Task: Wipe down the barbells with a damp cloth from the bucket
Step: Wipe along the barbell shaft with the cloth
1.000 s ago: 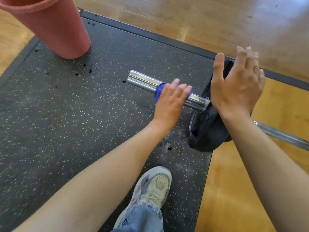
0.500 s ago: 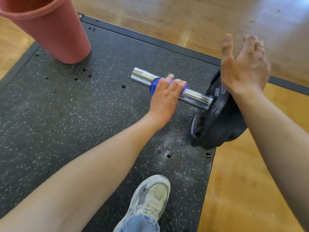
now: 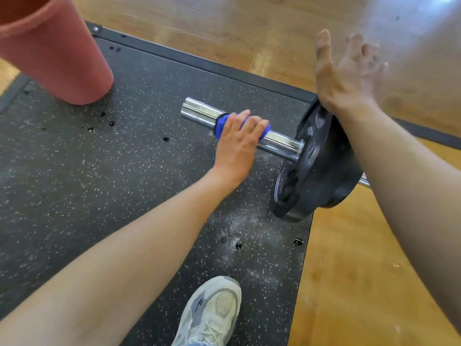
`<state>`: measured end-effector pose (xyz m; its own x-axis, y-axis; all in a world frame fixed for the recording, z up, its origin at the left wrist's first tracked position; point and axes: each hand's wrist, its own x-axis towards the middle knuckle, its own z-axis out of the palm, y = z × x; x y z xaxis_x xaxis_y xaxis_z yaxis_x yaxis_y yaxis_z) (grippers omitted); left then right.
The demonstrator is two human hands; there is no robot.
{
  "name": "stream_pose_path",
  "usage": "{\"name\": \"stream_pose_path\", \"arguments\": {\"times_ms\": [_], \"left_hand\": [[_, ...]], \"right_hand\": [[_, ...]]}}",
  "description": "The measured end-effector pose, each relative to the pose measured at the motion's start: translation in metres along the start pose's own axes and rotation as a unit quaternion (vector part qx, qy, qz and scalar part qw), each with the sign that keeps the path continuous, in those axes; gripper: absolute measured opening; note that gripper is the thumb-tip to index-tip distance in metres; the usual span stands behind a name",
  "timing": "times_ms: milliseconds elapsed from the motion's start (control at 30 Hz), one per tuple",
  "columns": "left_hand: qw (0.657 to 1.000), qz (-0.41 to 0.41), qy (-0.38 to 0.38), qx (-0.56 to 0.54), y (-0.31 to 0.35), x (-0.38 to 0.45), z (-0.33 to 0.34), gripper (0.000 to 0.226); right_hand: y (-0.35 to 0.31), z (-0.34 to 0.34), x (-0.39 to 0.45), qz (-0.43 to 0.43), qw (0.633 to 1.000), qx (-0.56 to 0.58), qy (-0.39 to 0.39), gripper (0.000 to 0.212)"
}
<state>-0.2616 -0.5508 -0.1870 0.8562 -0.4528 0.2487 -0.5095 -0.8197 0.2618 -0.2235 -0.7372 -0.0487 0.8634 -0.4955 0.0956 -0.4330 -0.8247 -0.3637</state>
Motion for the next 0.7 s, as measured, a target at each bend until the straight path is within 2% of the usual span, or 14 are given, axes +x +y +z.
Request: {"name": "stream_pose_path", "arguments": {"times_ms": [67,100,200,267,300,367,433,467,600,633,700], "left_hand": [[0.999,-0.043,-0.001,0.001,0.008,-0.001,0.001,0.068],[0.999,-0.037,-0.003,-0.003,0.018,-0.002,0.001,0.069],[0.997,0.077,-0.006,0.001,0.043,-0.008,0.010,0.061],[0.994,0.112,-0.012,0.000,0.034,-0.010,0.012,0.062],[0.995,0.095,0.001,0.009,0.025,-0.011,0.010,0.059],[0.999,0.007,0.032,0.007,0.008,-0.011,0.004,0.056],[0.998,-0.061,0.020,0.001,0.008,-0.013,-0.003,0.056],[0.998,-0.052,0.017,0.002,0.018,-0.016,-0.005,0.058],[0.990,0.136,-0.011,-0.019,0.046,-0.035,0.004,0.065],[0.988,0.154,-0.013,-0.006,0.037,-0.034,-0.001,0.068],[0.995,0.097,-0.005,0.020,0.006,-0.029,-0.011,0.073]], "right_hand": [[0.000,0.000,-0.002,-0.001,1.000,-0.015,-0.003,0.092],[-0.001,0.000,-0.005,-0.004,1.000,-0.023,-0.004,0.091],[0.000,-0.003,-0.013,-0.011,0.999,-0.048,0.009,0.090],[0.000,-0.004,-0.020,-0.017,0.998,-0.059,0.020,0.091],[-0.001,-0.003,-0.025,-0.023,0.998,-0.063,0.021,0.091],[-0.002,-0.003,-0.033,-0.029,0.997,-0.072,0.022,0.091],[-0.003,-0.004,-0.040,-0.032,0.996,-0.078,0.026,0.091],[-0.003,-0.004,-0.042,-0.035,0.996,-0.081,0.029,0.092],[-0.001,-0.008,-0.056,-0.033,0.995,-0.083,0.049,0.092],[0.000,-0.008,-0.060,-0.033,0.995,-0.083,0.051,0.092],[-0.001,-0.008,-0.071,-0.039,0.994,-0.085,0.049,0.092]]}}
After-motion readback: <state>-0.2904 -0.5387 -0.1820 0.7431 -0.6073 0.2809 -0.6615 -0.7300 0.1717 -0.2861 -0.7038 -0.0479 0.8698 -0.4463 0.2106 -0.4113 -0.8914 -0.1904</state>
